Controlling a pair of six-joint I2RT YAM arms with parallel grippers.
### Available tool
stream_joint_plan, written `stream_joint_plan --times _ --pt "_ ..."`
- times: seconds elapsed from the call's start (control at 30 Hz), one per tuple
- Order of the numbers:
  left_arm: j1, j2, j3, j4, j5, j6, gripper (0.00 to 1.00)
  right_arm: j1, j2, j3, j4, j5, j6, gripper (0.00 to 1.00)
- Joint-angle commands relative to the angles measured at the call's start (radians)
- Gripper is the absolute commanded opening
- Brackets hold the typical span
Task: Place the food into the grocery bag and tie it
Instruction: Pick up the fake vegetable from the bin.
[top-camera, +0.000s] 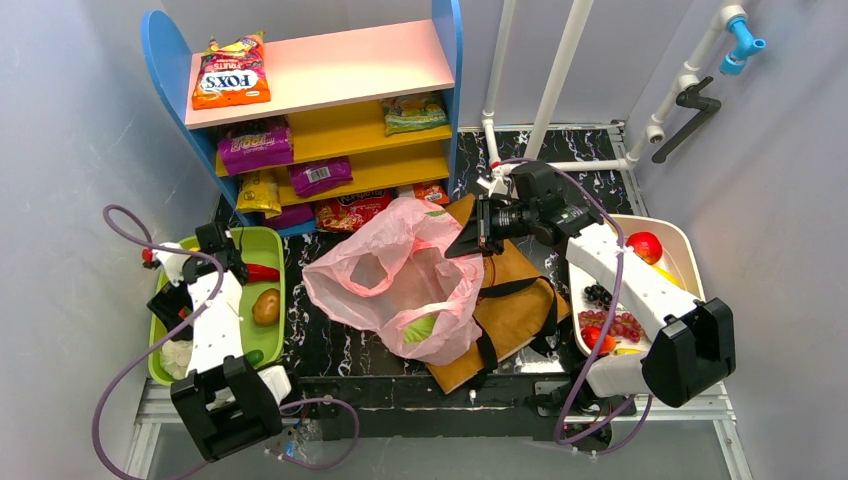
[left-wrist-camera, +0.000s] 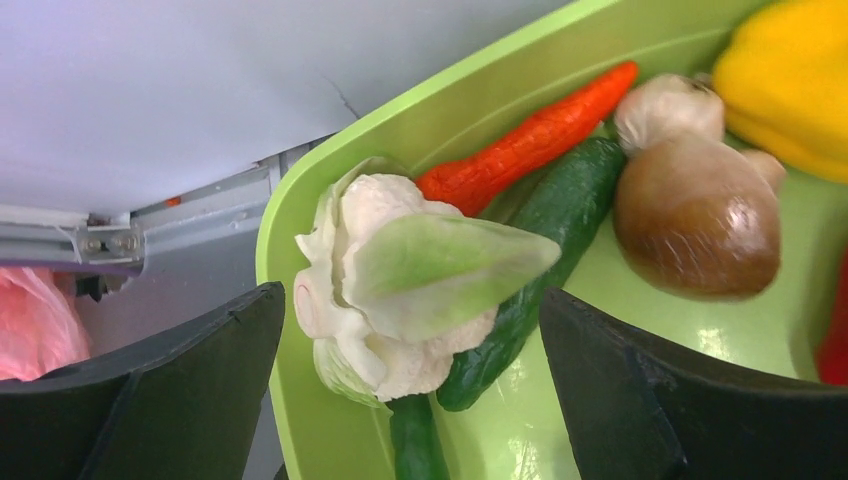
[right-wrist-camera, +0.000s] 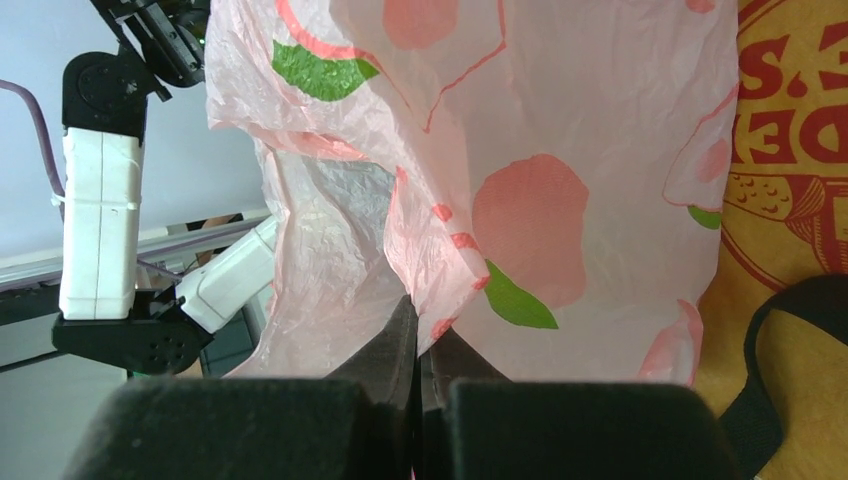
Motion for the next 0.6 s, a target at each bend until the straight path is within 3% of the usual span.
stream_joint_plan --times 0.0,0.2,0.43,0.57 --pt "0.073 0.009 0.022 -0.029 -0.012 -0.082 0.98 -0.003 -0.016 -0.012 0.035 -0.032 -0.015 0.01" --pt "0.156 0.129 0.046 -0.057 0.063 -0.144 0.98 -0.003 -0.008 0.004 0.011 -0.051 -0.039 0.01" --pt "0.167 0.158 0.044 -0.05 0.1 -0.144 0.98 -0.003 -0.002 0.02 0.015 -0.065 -0.045 0.01" --pt "0.168 0.138 0.048 -0.054 0.091 -0.153 0.88 -0.002 -0.016 0.001 0.022 -0.064 -0.044 0.01"
